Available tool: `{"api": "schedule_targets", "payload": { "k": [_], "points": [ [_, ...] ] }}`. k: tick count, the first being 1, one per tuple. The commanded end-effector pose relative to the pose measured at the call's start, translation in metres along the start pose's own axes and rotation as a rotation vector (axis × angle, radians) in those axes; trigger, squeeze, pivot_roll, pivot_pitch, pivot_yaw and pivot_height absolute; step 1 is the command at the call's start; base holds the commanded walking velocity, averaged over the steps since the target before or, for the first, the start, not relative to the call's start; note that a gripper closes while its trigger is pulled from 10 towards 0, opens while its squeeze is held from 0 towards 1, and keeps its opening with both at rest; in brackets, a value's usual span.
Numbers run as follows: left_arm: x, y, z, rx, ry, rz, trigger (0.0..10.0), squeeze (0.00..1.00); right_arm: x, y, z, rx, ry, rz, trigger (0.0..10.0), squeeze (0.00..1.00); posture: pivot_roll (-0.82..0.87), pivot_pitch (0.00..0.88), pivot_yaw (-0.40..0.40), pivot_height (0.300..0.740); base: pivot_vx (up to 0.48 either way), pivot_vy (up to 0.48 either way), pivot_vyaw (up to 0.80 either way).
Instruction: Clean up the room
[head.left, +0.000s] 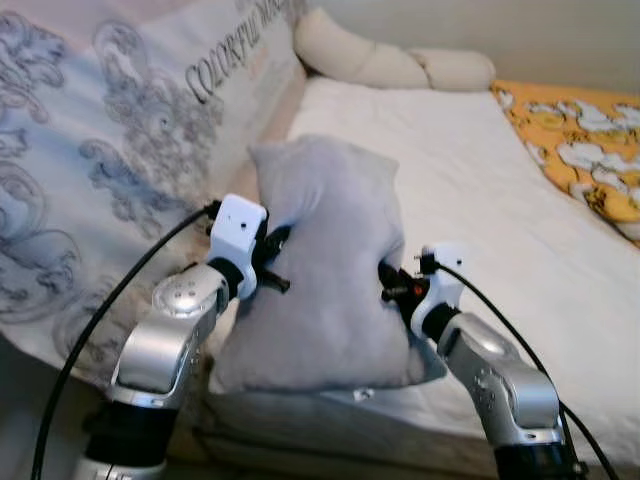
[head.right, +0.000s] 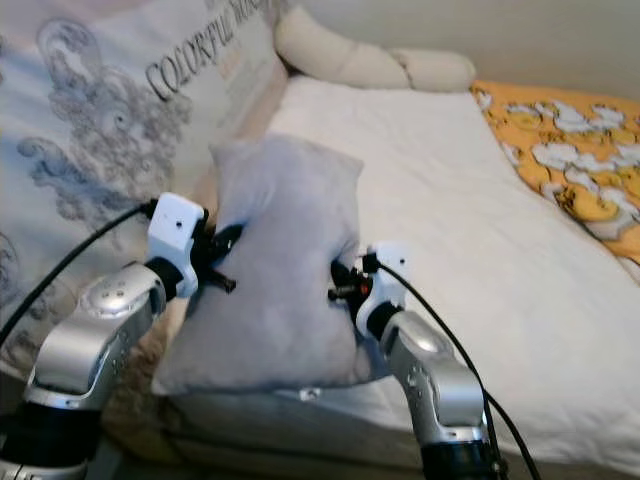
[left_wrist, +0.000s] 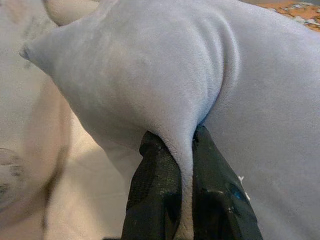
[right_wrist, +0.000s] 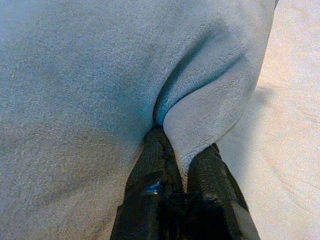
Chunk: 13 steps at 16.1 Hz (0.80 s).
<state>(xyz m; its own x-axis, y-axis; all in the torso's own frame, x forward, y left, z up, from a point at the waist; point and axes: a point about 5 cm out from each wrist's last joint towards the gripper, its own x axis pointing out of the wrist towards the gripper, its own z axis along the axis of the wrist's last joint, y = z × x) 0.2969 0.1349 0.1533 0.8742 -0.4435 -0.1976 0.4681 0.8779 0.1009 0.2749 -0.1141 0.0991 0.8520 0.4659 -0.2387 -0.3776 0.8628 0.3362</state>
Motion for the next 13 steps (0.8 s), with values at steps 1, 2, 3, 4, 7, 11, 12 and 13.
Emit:
{"api": "schedule_targets", "payload": {
  "k": [1, 2, 3, 4, 7, 11, 12, 13],
  "points": [
    [-0.0015, 0.0042, 0.0081, 0.015, -0.031, 0.007, 10.0, 0.00, 0.0041, 0.0109, 0.0083, -0.017, -0.040, 0.045, 10.0, 0.00, 0.01, 0.000, -0.043, 0.740, 0.356, 0.000, 0.00],
    [-0.0013, 0.0040, 0.0082, 0.015, -0.031, 0.006, 10.0, 0.00, 0.0040, 0.0107, 0.0085, -0.016, -0.041, 0.044, 10.0, 0.00, 0.01, 0.000, -0.042, 0.740, 0.356, 0.000, 0.00],
    [-0.0005, 0.0038, 0.0084, 0.016, -0.031, 0.003, 10.0, 0.00, 0.0040, 0.0106, 0.0087, -0.016, -0.042, 0.043, 10.0, 0.00, 0.01, 0.000, -0.039, 0.740, 0.360, 0.000, 0.00],
    [0.0006, 0.0036, 0.0090, 0.019, -0.031, 0.000, 10.0, 0.00, 0.0039, 0.0102, 0.0089, -0.015, -0.044, 0.040, 10.0, 0.00, 0.00, 0.000, -0.035, 0.740, 0.360, 0.000, 0.00],
    [0.0029, 0.0039, 0.0107, 0.023, -0.034, -0.008, 10.0, 0.00, 0.0037, 0.0099, 0.0080, -0.012, -0.047, 0.034, 10.0, 0.00, 0.00, 0.000, -0.032, 0.740, 0.358, 0.000, 0.00],
    [0.0047, 0.0026, 0.0105, 0.047, -0.033, -0.018, 10.0, 0.00, 0.0036, 0.0099, 0.0066, 0.002, -0.049, 0.025, 10.0, 0.00, 0.00, 0.000, -0.023, 0.740, 0.342, 0.000, 0.00],
    [0.0060, 0.0013, 0.0112, 0.065, -0.037, -0.029, 10.0, 0.00, 0.0027, 0.0098, 0.0057, 0.024, -0.053, 0.024, 10.0, 0.00, 0.00, 0.000, -0.023, 0.740, 0.000, 0.000, 0.00],
    [0.0075, 0.0008, 0.0114, 0.086, -0.038, -0.038, 10.0, 0.00, 0.0024, 0.0087, 0.0048, 0.038, -0.056, 0.013, 10.0, 0.00, 0.00, 0.000, -0.023, 0.740, 0.000, 0.000, 0.00]
  ]
}}
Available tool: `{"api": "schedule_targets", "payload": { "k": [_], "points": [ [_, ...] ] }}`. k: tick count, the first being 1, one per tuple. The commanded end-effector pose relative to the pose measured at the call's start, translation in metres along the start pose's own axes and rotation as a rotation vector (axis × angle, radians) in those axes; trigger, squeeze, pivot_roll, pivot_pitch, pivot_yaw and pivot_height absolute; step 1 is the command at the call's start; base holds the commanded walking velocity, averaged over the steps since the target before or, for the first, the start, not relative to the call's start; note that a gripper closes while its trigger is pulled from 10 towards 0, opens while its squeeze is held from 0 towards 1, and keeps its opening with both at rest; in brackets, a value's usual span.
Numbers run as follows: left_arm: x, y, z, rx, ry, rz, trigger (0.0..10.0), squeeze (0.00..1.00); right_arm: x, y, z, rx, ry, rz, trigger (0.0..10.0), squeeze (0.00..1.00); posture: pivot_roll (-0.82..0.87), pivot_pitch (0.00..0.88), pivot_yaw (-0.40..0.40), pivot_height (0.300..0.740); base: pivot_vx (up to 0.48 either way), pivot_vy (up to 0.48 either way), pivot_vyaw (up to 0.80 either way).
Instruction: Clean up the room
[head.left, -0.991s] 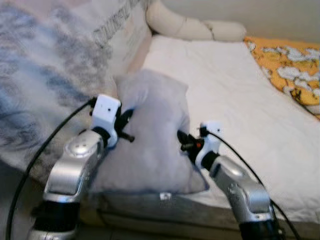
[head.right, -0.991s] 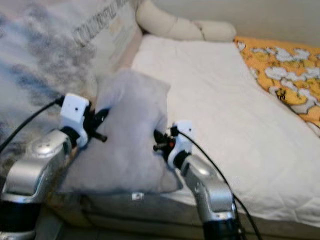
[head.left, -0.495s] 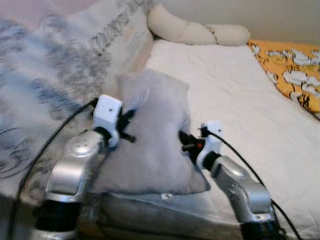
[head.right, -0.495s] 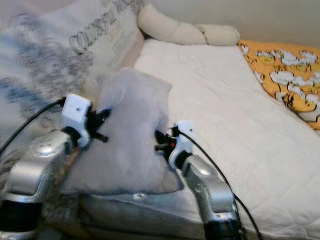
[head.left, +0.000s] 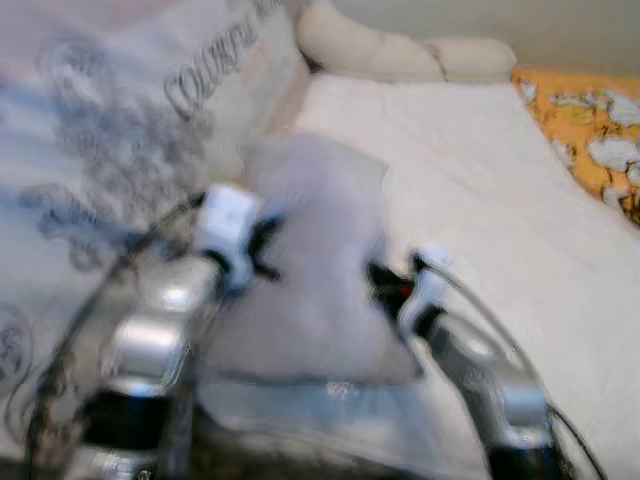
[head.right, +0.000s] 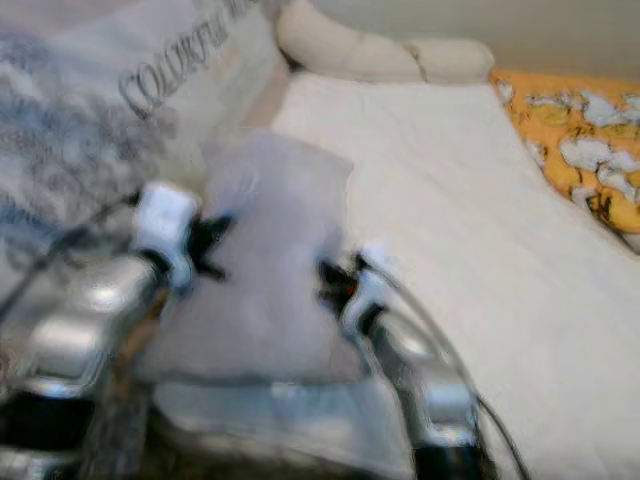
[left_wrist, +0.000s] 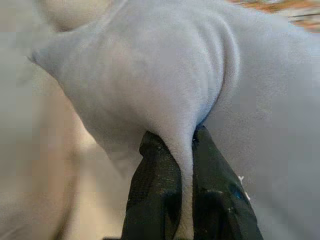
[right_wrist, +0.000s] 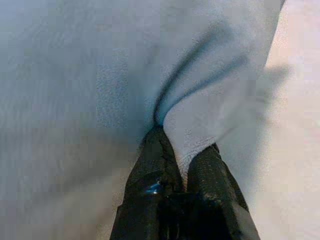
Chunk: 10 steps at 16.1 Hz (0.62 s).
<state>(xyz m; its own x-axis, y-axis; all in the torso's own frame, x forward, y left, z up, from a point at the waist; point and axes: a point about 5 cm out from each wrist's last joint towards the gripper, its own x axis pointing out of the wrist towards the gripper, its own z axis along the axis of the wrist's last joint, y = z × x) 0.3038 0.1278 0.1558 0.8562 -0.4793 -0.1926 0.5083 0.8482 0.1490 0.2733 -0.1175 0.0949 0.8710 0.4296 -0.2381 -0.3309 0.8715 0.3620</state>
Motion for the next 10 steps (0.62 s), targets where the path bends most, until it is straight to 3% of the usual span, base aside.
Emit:
{"api": "schedule_targets", "payload": {
  "k": [1, 2, 3, 7, 10],
  "points": [
    [0.001, 0.005, 0.006, 0.040, -0.025, -0.002, 10.0, 0.00, 0.004, 0.008, 0.006, 0.030, -0.038, 0.015, 10.0, 0.00, 0.00, 0.000, -0.024, 0.740, 0.000, 0.000, 0.00],
    [0.005, 0.006, 0.007, 0.062, -0.023, -0.013, 10.0, 0.00, 0.004, 0.002, 0.005, 0.044, -0.038, -0.023, 10.0, 0.88, 0.01, 0.000, -0.027, 0.740, 0.000, 0.000, 0.00],
    [0.009, 0.007, 0.006, 0.094, -0.012, -0.026, 10.0, 0.00, 0.004, -0.003, 0.004, 0.050, -0.035, -0.051, 10.0, 1.00, 0.01, 0.000, -0.025, 0.740, 0.000, 0.000, 0.00],
    [0.029, 0.012, 0.006, 0.188, 0.011, -0.087, 10.0, 0.00, 0.003, -0.013, 0.002, 0.048, -0.040, -0.121, 10.0, 1.00, -0.01, 0.000, -0.002, 0.740, 0.000, 0.000, 0.00],
    [0.040, 0.016, 0.010, 0.200, 0.006, -0.093, 10.0, 0.00, 0.001, -0.014, 0.002, 0.054, -0.051, -0.135, 10.0, 1.00, -0.03, 0.000, 0.010, 0.740, 0.000, 0.000, 0.00]
  ]
}}
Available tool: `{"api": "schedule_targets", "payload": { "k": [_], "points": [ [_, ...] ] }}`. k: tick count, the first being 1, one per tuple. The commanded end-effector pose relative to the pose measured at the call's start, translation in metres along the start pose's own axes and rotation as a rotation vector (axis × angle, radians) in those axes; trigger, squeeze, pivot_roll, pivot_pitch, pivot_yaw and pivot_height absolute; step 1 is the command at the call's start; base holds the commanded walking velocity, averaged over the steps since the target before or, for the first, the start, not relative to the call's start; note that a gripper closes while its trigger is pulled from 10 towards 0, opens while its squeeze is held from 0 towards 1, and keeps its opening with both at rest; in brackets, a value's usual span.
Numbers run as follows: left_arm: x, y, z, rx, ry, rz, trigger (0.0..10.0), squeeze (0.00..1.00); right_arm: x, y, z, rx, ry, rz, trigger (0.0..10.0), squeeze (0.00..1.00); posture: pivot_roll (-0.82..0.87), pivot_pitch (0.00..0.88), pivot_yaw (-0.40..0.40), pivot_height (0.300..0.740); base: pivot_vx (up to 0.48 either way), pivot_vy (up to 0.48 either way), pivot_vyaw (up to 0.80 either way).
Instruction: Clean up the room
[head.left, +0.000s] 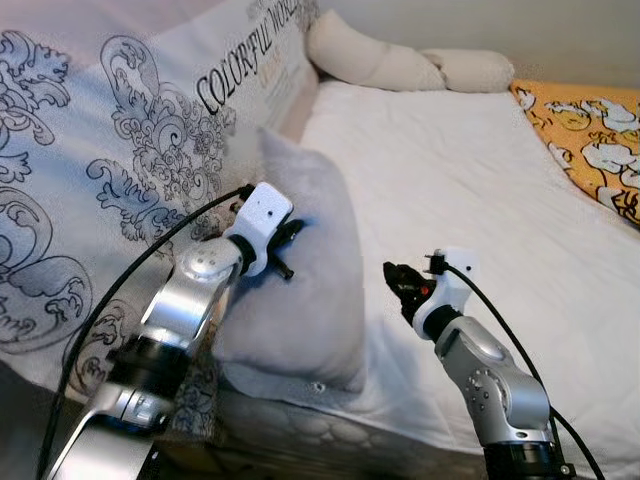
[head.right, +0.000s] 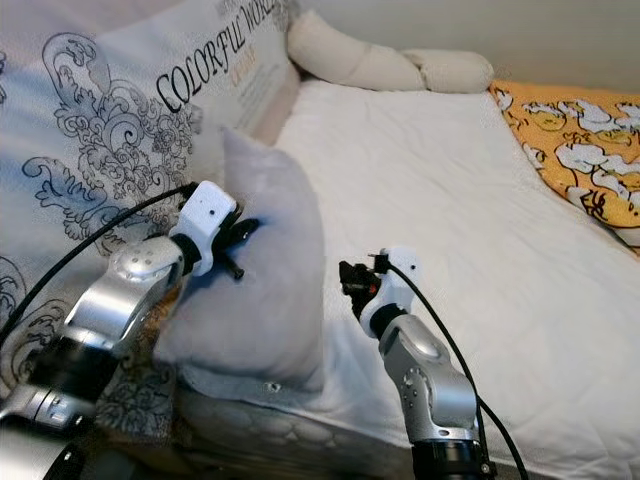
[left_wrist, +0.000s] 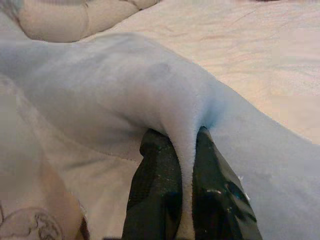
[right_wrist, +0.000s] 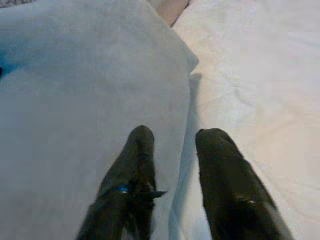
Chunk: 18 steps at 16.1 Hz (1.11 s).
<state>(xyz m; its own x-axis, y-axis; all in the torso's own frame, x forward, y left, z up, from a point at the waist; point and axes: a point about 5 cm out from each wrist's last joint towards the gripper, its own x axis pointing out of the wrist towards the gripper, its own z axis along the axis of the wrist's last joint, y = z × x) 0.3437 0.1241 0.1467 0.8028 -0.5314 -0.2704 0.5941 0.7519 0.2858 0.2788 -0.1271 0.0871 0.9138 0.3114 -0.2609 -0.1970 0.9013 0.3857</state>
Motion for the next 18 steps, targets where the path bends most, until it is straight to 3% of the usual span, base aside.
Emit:
{"api": "schedule_targets", "payload": {
  "k": [1, 4, 8, 15, 18],
  "points": [
    [0.004, 0.005, 0.014, 0.037, -0.059, -0.002, 10.0, 0.00, -0.001, -0.001, 0.005, -0.002, -0.030, -0.010, 10.0, 1.00, -0.03, 0.000, 0.014, 0.740, 0.000, 0.000, 0.00],
    [0.024, 0.013, 0.020, 0.097, -0.084, -0.026, 10.0, 0.00, -0.007, 0.000, 0.007, -0.030, -0.047, -0.006, 10.0, 1.00, -0.06, 0.000, 0.031, 0.740, 0.000, 0.000, 0.00],
    [0.036, 0.027, 0.036, 0.166, -0.072, 0.002, 10.0, 0.00, -0.018, 0.003, 0.012, -0.095, -0.049, 0.094, 10.0, 1.00, -0.10, 0.000, 0.045, 0.740, 0.000, 0.000, 0.00],
    [0.033, 0.066, 0.049, 0.220, -0.023, 0.191, 10.0, 0.00, -0.046, -0.011, 0.027, -0.190, -0.020, 0.145, 10.0, 1.00, -0.18, 0.000, 0.069, 0.740, 0.000, 0.000, 0.00],
    [0.026, 0.079, 0.046, 0.315, 0.022, 0.240, 10.0, 0.00, -0.057, -0.007, 0.028, -0.212, 0.008, 0.189, 10.0, 1.00, -0.20, 0.000, 0.083, 0.740, 0.000, 0.000, 0.00]
  ]
}}
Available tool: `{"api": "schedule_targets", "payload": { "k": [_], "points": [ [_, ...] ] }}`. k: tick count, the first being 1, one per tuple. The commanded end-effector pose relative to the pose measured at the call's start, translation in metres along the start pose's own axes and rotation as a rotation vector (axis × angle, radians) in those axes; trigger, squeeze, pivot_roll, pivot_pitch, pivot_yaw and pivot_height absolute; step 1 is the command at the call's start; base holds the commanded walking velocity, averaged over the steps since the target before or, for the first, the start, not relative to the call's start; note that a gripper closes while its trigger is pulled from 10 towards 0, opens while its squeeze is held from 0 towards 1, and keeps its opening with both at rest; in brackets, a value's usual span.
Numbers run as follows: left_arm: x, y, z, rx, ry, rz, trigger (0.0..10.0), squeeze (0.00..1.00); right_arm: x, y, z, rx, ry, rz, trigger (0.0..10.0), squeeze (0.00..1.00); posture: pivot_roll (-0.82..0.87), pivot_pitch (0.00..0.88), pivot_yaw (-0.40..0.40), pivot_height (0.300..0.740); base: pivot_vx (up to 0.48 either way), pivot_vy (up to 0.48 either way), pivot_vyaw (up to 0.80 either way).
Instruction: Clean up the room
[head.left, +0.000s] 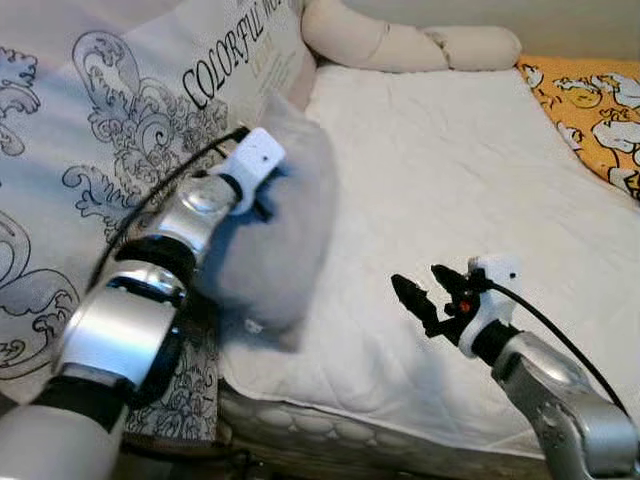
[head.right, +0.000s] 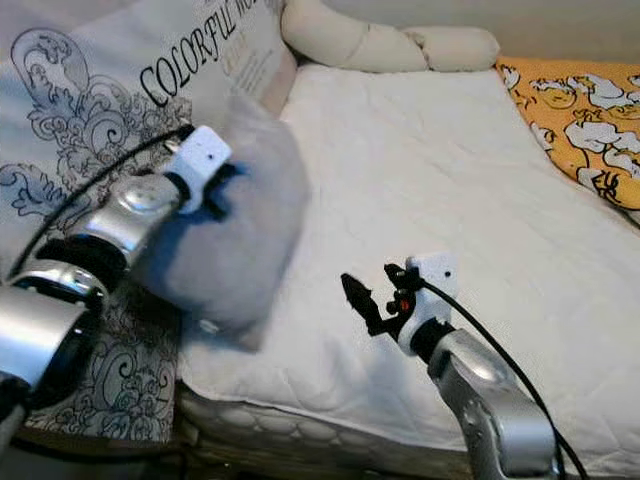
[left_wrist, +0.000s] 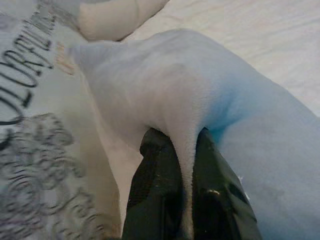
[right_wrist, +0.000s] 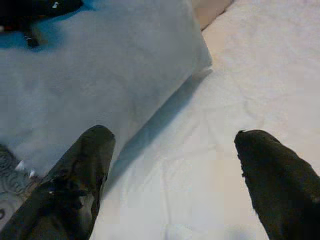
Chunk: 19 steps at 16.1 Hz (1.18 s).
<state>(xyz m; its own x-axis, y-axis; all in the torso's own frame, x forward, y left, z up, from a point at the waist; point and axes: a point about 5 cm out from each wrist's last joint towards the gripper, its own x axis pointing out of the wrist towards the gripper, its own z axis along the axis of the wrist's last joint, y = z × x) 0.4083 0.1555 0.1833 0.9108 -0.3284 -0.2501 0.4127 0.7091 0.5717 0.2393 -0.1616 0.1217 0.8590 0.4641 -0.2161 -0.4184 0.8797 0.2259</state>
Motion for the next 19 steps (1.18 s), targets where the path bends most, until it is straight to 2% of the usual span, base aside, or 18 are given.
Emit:
{"api": "schedule_targets", "payload": {
  "k": [1, 2, 4, 6, 7, 8, 9, 10, 11, 14, 16, 19],
  "points": [
    [0.000, 0.011, 0.015, 0.046, -0.046, 0.042, 10.0, 0.00, -0.003, 0.004, 0.002, -0.006, 0.007, 0.032, 10.0, 1.00, -0.21, 0.000, 0.090, 0.740, 0.000, 0.000, 0.00],
    [0.001, 0.009, 0.010, 0.081, -0.019, 0.057, 10.0, 0.00, -0.006, 0.005, 0.001, -0.010, 0.012, 0.038, 10.0, 1.00, -0.22, 0.000, 0.094, 0.740, 0.000, 0.000, 0.00],
    [0.002, 0.004, 0.006, 0.077, -0.001, 0.076, 10.0, 0.00, -0.010, 0.009, 0.001, -0.010, 0.021, 0.057, 10.0, 1.00, -0.23, 0.000, 0.097, 0.740, 0.000, 0.000, 0.00],
    [0.003, -0.003, 0.001, 0.110, 0.012, 0.062, 10.0, 0.00, -0.014, 0.012, 0.001, -0.005, 0.029, 0.084, 10.0, 1.00, -0.25, 0.006, 0.097, 0.740, 0.000, 0.000, 0.00],
    [0.002, -0.005, -0.001, 0.125, 0.018, 0.055, 10.0, 0.12, -0.015, 0.013, 0.001, -0.007, 0.032, 0.089, 10.0, 1.00, -0.25, 0.005, 0.097, 0.740, 0.000, 0.000, 0.00],
    [0.001, -0.002, -0.003, 0.114, 0.018, 0.088, 10.0, 1.00, -0.016, 0.014, 0.002, -0.007, 0.030, 0.094, 10.0, 1.00, -0.25, 0.004, 0.094, 0.740, 0.000, 0.000, 0.00],
    [0.001, 0.000, -0.004, 0.100, 0.015, 0.101, 10.0, 1.00, -0.015, 0.014, 0.002, -0.007, 0.029, 0.096, 10.0, 1.00, -0.25, 0.003, 0.094, 0.740, 0.000, 0.000, 0.00],
    [-0.001, 0.002, -0.006, 0.040, 0.028, 0.084, 10.0, 1.00, -0.015, 0.013, 0.003, -0.011, 0.026, 0.095, 10.0, 1.00, -0.24, 0.000, 0.087, 0.740, 0.000, 0.000, 0.00],
    [-0.002, 0.005, -0.006, 0.015, 0.028, 0.075, 10.0, 1.00, -0.014, 0.012, 0.003, -0.015, 0.022, 0.095, 10.0, 1.00, -0.23, 0.000, 0.081, 0.740, 0.000, 0.000, 0.00],
    [-0.005, 0.016, -0.003, -0.020, -0.008, 0.086, 10.0, 1.00, -0.009, 0.011, 0.007, -0.015, 0.010, 0.112, 10.0, 1.00, -0.22, 0.000, 0.068, 0.740, 0.000, 0.000, 0.00],
    [-0.008, 0.024, 0.012, -0.093, -0.139, 0.070, 10.0, 1.00, -0.003, 0.010, 0.012, -0.006, -0.023, 0.125, 10.0, 1.00, -0.20, 0.000, 0.059, 0.740, 0.000, 0.000, 0.00],
    [-0.008, 0.021, 0.025, -0.218, -0.263, -0.019, 10.0, 1.00, -0.001, 0.008, 0.015, -0.010, -0.052, 0.107, 10.0, 1.00, -0.17, 0.000, 0.049, 0.740, 0.000, 0.000, 0.00]
  ]
}}
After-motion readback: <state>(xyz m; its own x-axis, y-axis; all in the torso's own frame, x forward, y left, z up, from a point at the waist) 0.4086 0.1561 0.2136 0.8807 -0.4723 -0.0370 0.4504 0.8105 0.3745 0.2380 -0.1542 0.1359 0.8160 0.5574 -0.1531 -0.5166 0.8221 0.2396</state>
